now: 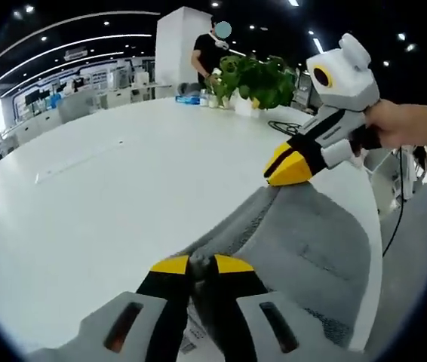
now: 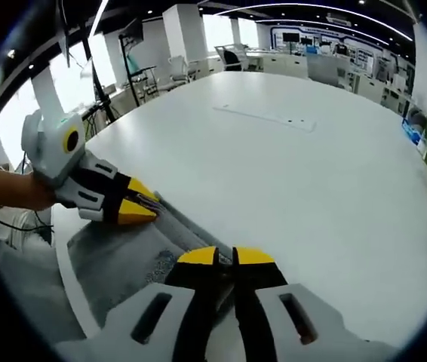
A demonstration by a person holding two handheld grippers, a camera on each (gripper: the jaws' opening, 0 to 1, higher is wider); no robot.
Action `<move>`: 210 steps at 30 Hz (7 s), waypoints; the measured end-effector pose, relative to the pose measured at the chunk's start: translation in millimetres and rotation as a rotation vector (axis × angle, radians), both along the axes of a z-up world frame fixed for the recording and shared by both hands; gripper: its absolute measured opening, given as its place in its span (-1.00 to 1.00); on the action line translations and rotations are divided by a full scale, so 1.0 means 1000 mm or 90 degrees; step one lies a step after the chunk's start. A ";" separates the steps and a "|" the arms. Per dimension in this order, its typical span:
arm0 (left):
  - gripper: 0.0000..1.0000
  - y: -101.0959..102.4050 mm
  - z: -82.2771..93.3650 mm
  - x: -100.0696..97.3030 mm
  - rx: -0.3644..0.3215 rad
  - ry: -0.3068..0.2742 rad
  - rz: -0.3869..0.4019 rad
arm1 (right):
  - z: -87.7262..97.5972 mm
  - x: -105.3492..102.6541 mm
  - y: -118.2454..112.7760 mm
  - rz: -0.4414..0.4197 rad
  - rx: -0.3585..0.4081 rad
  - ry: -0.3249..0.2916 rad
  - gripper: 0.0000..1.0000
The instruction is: Fold the towel on the table until its edges align and the towel forms a compact rectangular stack.
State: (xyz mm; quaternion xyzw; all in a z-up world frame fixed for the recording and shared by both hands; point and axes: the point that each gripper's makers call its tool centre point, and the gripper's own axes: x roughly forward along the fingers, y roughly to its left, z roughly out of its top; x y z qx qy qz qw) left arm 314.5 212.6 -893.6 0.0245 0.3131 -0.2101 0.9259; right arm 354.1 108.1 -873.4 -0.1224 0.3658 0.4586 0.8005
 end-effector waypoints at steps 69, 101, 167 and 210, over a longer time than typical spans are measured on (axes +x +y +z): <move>-0.22 -0.005 0.027 -0.124 0.002 0.016 -0.070 | 0.004 -0.114 -0.064 0.042 0.035 0.065 -0.43; -0.46 -0.017 -0.011 -0.145 0.065 0.078 -0.122 | -0.031 -0.147 -0.062 0.110 -0.043 0.059 -0.59; -0.59 0.017 0.007 -0.076 0.105 0.046 -0.044 | -0.017 -0.069 -0.032 -0.033 0.027 0.044 -0.61; 0.20 0.024 0.071 -0.163 0.013 -0.070 0.056 | 0.033 -0.146 -0.087 -0.107 0.102 -0.001 -0.28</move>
